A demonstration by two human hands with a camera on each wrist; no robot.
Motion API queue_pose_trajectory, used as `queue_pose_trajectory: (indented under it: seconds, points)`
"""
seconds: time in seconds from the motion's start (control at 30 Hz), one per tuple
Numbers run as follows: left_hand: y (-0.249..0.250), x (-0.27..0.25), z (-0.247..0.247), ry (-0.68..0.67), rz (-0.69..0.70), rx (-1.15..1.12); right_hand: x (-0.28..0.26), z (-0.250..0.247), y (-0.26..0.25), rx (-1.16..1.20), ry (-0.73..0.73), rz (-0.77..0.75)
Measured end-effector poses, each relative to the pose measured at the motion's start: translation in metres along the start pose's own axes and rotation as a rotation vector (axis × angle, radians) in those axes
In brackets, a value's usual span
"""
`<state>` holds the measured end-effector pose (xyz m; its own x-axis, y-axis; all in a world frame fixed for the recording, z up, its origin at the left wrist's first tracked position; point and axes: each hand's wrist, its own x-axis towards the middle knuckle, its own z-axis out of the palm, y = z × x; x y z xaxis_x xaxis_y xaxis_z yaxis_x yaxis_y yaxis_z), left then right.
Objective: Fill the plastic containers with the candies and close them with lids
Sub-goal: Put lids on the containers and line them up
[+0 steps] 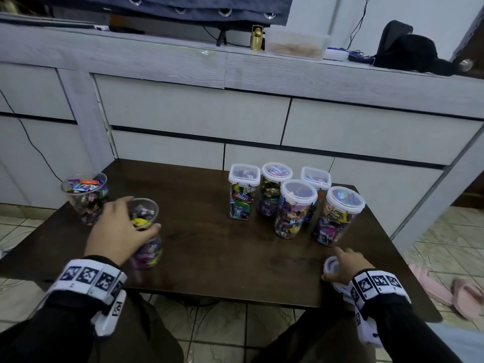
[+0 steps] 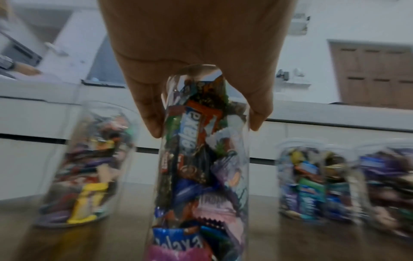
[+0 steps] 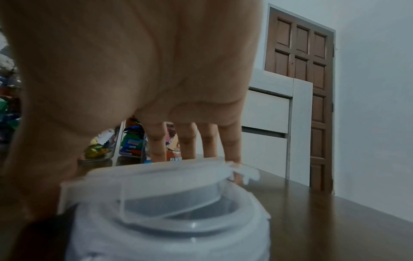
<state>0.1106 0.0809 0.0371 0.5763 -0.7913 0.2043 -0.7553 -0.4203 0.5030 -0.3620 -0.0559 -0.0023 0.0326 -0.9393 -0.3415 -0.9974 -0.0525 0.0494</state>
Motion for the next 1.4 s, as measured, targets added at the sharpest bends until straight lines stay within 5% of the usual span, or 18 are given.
queue_pose_trajectory:
  seconds: [0.37, 0.7, 0.87, 1.4]
  points:
    - [0.122, -0.037, 0.072, -0.319, 0.463, -0.24, -0.025, -0.036, -0.043, -0.066, 0.033, -0.256]
    - [0.131, -0.042, 0.109, -0.504, 0.329, -0.829, -0.079, -0.119, -0.101, 0.146, 0.435, -0.625]
    - [0.13, -0.044, 0.117, -0.537, 0.333, -0.933, -0.073, -0.106, -0.144, 0.163, 0.378, -0.753]
    - [0.125, -0.034, 0.128, -0.664, 0.384, -0.939, -0.054, -0.068, -0.167, 0.029, 0.317, -0.733]
